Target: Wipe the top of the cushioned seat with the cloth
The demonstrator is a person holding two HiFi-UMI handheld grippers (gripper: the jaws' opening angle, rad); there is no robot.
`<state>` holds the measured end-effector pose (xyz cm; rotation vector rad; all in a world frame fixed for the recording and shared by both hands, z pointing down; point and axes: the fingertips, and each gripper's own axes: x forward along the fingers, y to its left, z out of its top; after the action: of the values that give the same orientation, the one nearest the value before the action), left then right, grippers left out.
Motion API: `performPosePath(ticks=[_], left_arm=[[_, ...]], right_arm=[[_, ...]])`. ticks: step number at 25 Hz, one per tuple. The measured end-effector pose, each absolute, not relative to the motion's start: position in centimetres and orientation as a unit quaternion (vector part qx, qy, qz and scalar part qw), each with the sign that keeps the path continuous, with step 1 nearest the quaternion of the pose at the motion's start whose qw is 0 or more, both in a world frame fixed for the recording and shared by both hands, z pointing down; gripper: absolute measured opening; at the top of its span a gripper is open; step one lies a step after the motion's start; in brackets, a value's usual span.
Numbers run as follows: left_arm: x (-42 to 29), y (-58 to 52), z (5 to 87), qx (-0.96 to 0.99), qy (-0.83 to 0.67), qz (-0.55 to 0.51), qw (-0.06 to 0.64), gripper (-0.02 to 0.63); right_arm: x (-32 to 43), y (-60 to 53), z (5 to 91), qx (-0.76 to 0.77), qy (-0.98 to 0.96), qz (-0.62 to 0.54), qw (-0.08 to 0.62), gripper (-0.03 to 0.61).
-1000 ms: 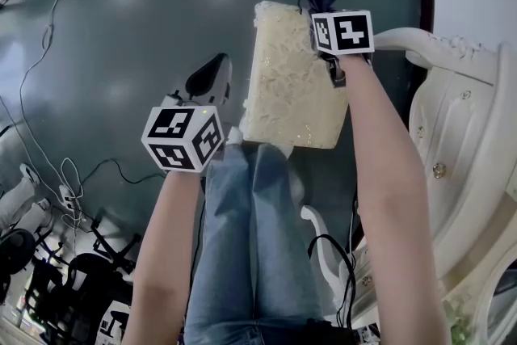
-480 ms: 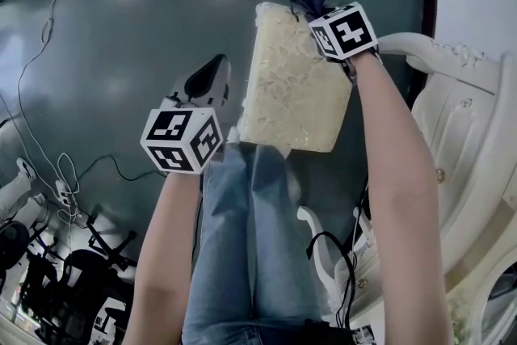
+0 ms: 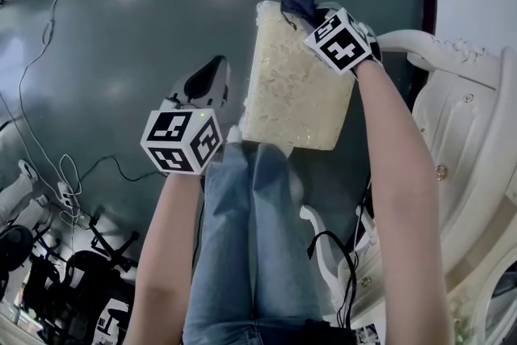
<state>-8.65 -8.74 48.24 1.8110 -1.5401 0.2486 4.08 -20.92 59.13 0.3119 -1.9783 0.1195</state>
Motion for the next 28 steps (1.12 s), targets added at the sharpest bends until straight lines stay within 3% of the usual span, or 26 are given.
performPosePath(ticks=[13, 28], left_arm=[[-8.5, -8.1, 48.0, 0.706, -0.599, 0.091, 0.367, 0.005], [-8.4, -7.2, 47.4, 0.710, -0.596, 0.091, 0.363, 0.005]], right_arm=[[3.8, -18.7, 59.0, 0.058, -0.815, -0.049, 0.574, 0.037], [3.9, -15.8, 59.0, 0.036, -0.812, -0.046, 0.581, 0.037]])
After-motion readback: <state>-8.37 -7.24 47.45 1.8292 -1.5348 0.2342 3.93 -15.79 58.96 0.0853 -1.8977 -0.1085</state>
